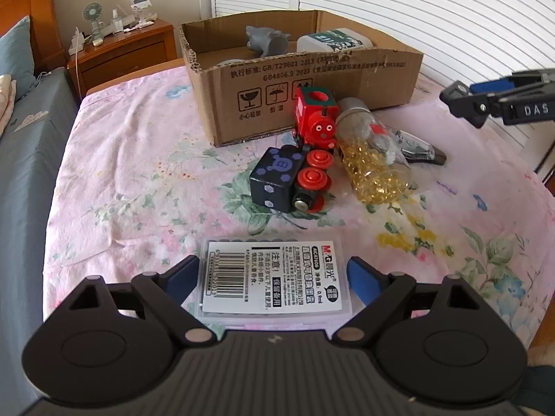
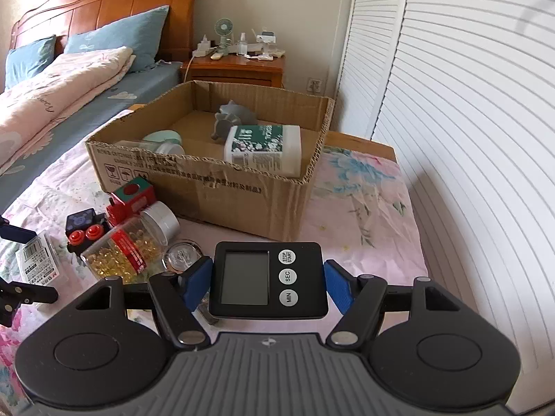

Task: Organize rigid objects
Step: 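Carry the black timer into the box and open the right tool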

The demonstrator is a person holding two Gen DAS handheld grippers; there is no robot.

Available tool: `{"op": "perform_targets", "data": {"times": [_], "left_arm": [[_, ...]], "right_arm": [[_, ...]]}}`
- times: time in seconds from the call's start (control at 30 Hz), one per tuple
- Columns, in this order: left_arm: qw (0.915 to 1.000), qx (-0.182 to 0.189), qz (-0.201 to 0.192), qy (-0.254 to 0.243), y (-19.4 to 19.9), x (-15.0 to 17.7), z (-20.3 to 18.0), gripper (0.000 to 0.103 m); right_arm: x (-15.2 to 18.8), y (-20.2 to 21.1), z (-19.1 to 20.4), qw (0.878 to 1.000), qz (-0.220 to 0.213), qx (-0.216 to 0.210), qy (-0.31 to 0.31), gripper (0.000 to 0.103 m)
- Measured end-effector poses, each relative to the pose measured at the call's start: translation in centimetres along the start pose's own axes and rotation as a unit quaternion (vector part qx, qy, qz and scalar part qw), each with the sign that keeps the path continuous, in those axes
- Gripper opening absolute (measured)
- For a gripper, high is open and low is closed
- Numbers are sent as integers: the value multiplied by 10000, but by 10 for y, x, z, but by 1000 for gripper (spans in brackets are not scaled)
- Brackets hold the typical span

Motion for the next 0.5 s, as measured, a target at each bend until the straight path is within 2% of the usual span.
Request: {"op": "perform_targets", "data": {"times": [0.23,0.5], "left_arm": [[10000,57,-46,-13,12,-7,3,90],[9997,17,-141,-187,31,-25,10,90]], "right_arm": [[-17,5,6,9993,-95,-108,353,74],[-52,0,17,9966,-335,-419,632,74]]}}
Point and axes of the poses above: each gripper's, at about its wrist camera, not at the fingertips, and y roughly against the way its jaws point, z to its left, x to its underside, the point moved 5 cm from there along -y, roughly the way its jaws point, and after that the axes turned 10 degrees about -z, right-handed, at the moved point
